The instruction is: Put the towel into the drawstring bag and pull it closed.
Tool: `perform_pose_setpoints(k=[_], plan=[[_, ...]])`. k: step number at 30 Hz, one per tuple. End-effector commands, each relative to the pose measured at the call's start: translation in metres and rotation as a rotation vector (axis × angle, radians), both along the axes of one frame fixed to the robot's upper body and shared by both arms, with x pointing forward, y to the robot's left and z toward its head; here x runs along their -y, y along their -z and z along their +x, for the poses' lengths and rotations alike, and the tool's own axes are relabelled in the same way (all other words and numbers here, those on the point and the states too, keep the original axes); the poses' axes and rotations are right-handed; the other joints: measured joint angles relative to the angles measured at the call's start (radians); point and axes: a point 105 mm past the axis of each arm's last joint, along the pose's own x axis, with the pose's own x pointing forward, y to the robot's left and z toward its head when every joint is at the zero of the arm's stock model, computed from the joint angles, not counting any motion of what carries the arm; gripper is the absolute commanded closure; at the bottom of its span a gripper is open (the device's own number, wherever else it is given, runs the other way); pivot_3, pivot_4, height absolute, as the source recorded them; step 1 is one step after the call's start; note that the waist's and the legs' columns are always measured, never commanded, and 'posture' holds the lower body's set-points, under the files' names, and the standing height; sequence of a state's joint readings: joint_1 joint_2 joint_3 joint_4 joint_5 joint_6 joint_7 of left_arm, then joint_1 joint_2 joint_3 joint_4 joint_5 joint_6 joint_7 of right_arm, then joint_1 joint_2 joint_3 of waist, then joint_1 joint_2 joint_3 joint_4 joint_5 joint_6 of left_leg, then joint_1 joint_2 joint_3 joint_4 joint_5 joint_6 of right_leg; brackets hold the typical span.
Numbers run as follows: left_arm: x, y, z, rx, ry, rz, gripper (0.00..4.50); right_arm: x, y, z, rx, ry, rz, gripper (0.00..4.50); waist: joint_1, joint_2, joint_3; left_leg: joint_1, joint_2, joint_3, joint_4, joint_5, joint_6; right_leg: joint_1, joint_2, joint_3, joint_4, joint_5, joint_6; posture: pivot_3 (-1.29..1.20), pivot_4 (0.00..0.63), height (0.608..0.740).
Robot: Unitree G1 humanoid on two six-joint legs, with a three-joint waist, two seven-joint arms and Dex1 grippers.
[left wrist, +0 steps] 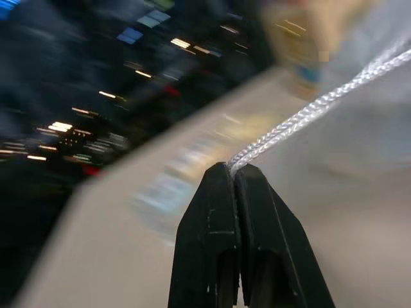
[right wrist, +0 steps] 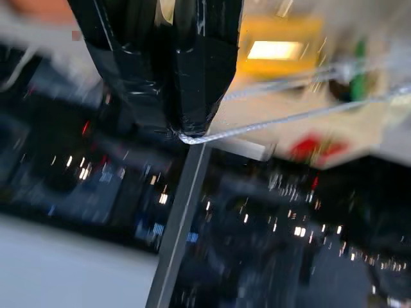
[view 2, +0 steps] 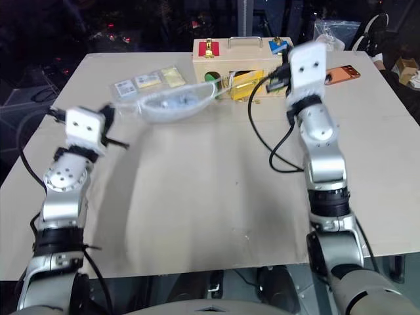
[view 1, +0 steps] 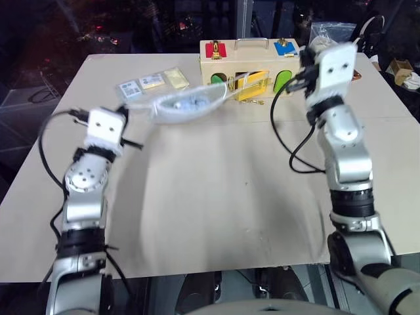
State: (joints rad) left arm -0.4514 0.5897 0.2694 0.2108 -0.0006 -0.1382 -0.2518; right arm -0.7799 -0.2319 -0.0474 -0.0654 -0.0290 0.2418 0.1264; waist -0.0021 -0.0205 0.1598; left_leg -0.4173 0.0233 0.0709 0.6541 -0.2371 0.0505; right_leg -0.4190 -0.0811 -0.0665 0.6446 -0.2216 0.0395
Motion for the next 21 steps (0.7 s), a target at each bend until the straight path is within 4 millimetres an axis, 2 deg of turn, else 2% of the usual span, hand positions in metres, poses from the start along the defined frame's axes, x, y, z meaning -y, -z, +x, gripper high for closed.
perform_pose_setpoints(k=[1, 6, 10, 12, 14, 15, 19, 21], plan=[[-0.019, -0.062, -0.003, 0.183, -0.093, -0.01, 4.45, 0.02, -0.038, -0.009, 0.118, 0.064, -0.025, 4.5, -0.002, -0.001, 0.0, 0.0, 0.0, 0.0, 0.0, 0.0, 0.0, 0.0, 0.0, 0.0, 0.0, 0.0, 0.0, 0.0, 0.15, 0.74], [-0.035, -0.115, 0.006, 0.268, -0.162, 0.005, 4.45, 0.048, -0.082, -0.015, 0.217, 0.157, -0.073, 4.5, -0.012, -0.001, 0.0, 0.001, 0.0, 0.002, -0.001, 0.0, 0.0, 0.0, 0.0, 0.0, -0.002, 0.0, 0.0, 0.0, 0.15, 0.74], [-0.032, -0.146, 0.013, 0.306, -0.15, 0.039, 4.45, 0.061, -0.117, -0.032, 0.306, 0.19, -0.11, 4.5, -0.014, -0.001, 0.001, -0.001, 0.0, 0.003, -0.001, 0.0, 0.0, -0.001, 0.001, 0.0, -0.002, 0.0, 0.001, 0.0, 0.15, 0.74], [-0.026, -0.141, 0.022, 0.255, -0.11, 0.052, 4.45, 0.071, -0.125, -0.04, 0.319, 0.224, -0.139, 4.5, -0.013, -0.001, 0.0, -0.001, 0.0, 0.003, -0.002, 0.0, 0.0, -0.001, 0.001, 0.0, -0.002, 0.0, 0.001, 0.0, 0.15, 0.74], [-0.031, -0.116, 0.032, 0.15, -0.121, 0.073, 4.45, 0.094, -0.121, -0.046, 0.295, 0.314, -0.154, 4.5, -0.011, -0.001, 0.0, -0.001, 0.0, 0.004, -0.002, 0.0, 0.0, -0.001, 0.0, 0.0, -0.003, 0.0, 0.001, 0.0, 0.15, 0.74], [-0.038, -0.105, 0.034, 0.118, -0.146, 0.058, 4.45, 0.11, -0.117, -0.048, 0.276, 0.375, -0.141, 4.5, -0.01, -0.001, 0.0, -0.001, 0.0, 0.004, -0.002, 0.0, 0.0, -0.001, 0.0, 0.0, -0.003, -0.001, 0.001, 0.0, 0.15, 0.74], [-0.1, -0.06, 0.028, -0.007, -0.377, -0.122, 4.45, 0.199, -0.089, -0.065, 0.175, 0.694, -0.052, 4.5, -0.011, -0.002, 0.001, -0.001, 0.0, 0.005, -0.001, 0.0, 0.0, -0.001, 0.0, 0.001, -0.003, -0.001, 0.001, 0.0, 0.15, 0.74], [-0.108, -0.045, 0.028, -0.051, -0.404, -0.098, 4.45, 0.23, -0.076, -0.073, 0.132, 0.799, -0.072, 4.5, -0.01, -0.003, 0.002, -0.001, 0.0, 0.004, -0.001, 0.0, 0.0, -0.001, 0.0, 0.001, -0.001, 0.0, 0.001, 0.0, 0.15, 0.74]])
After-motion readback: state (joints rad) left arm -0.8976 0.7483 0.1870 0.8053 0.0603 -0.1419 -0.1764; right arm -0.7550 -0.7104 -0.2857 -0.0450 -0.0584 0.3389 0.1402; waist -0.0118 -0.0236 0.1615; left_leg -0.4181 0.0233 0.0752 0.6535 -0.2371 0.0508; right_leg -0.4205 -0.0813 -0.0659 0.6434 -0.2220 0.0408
